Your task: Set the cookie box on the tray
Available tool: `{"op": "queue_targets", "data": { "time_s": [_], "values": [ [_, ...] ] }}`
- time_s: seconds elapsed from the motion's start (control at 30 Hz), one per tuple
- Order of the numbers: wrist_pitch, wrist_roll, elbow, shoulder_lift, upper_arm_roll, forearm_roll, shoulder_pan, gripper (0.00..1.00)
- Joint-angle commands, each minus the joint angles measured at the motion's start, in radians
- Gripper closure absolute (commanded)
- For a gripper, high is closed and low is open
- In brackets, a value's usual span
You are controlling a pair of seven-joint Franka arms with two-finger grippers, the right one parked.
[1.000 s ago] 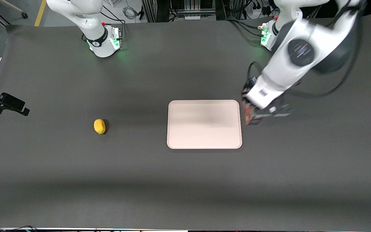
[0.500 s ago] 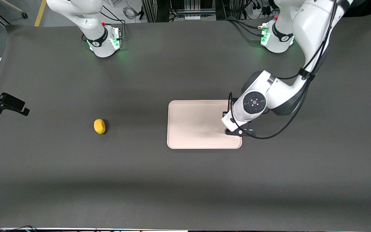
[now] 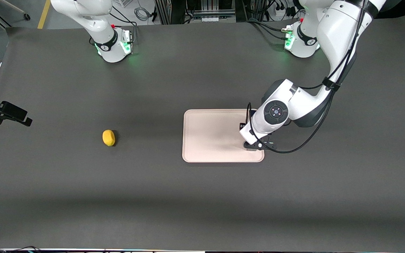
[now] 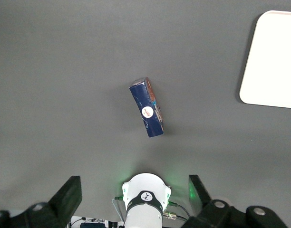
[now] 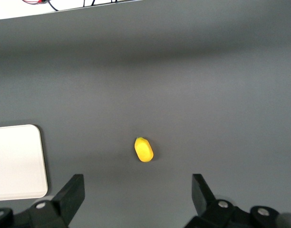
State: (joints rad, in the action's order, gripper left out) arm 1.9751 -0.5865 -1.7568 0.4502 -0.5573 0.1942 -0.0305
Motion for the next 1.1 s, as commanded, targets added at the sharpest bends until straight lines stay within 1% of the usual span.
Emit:
{"op": "queue_targets", "data": {
  "time_s": [0.0,0.03,0.17,0.3,0.37,0.5,0.57,0.63,0.7,0.83,0.93,1.07],
  "values": [
    [-0.24,0.004,0.075,-0.198,0.048,-0.096,-0.02,0.0],
    [-0.28,0.01,0.095,-0.234,0.065,-0.113,-0.02,0.0],
    [-0.405,0.03,0.14,-0.335,0.111,-0.122,-0.025,0.0],
    [-0.556,0.12,0.163,-0.43,0.163,-0.125,-0.037,0.0],
    [-0.603,0.174,0.158,-0.493,0.206,-0.13,-0.045,0.0],
    [-0.67,0.325,0.12,-0.605,0.325,-0.186,-0.048,0.0],
    [-0.667,0.381,0.056,-0.671,0.362,-0.188,-0.048,0.0],
    [-0.627,0.424,-0.042,-0.746,0.395,-0.191,-0.048,0.0],
    [-0.56,0.456,-0.149,-0.815,0.419,-0.196,-0.048,0.0],
    [-0.371,0.462,-0.393,-0.947,0.425,-0.213,-0.045,0.0],
    [-0.317,0.462,-0.458,-0.979,0.425,-0.234,-0.045,0.0],
    [-0.321,0.465,-0.457,-0.979,0.425,-0.236,-0.045,0.0]
  ]
}}
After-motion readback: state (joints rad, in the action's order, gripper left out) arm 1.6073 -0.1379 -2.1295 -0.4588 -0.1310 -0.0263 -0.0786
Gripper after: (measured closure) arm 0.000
